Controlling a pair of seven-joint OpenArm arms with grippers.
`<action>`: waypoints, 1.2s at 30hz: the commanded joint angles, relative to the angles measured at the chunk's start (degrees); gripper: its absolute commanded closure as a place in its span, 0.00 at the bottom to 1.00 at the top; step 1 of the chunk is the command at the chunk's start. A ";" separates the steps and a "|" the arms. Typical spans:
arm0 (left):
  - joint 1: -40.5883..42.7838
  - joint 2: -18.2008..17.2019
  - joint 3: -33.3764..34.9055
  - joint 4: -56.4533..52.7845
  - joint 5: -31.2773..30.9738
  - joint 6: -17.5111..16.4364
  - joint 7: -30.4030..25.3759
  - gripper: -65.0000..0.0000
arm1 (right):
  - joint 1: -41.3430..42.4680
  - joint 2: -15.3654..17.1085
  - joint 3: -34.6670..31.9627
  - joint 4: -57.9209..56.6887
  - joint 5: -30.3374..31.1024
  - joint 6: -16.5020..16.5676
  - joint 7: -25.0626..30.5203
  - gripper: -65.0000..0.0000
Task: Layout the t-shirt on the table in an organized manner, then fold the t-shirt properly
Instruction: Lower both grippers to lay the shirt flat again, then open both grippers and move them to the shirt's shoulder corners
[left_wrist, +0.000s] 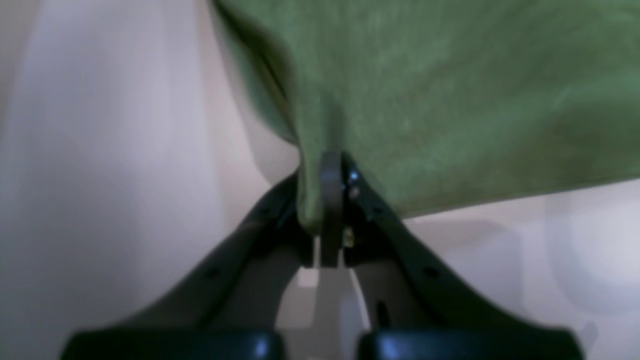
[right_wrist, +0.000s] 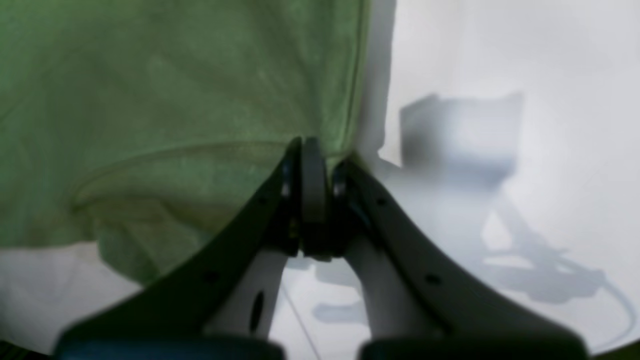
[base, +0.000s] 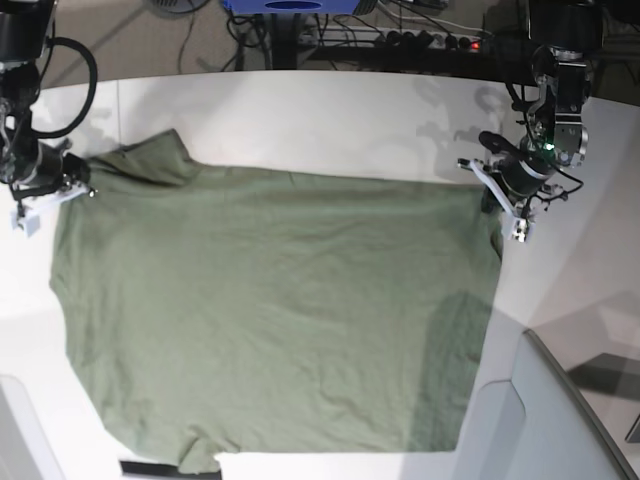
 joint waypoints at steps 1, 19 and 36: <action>-0.83 -0.85 -0.44 0.82 -0.19 0.16 -1.19 1.00 | 0.68 0.96 0.36 0.67 0.41 0.16 0.63 1.00; -1.00 -0.93 -0.53 1.53 -0.19 0.16 -1.01 0.82 | 3.59 0.96 3.26 1.20 0.67 -0.01 -3.94 0.81; 0.40 0.74 -9.41 13.13 -0.72 0.16 -0.66 0.16 | 0.60 -8.09 22.77 19.57 0.67 0.60 -20.99 0.79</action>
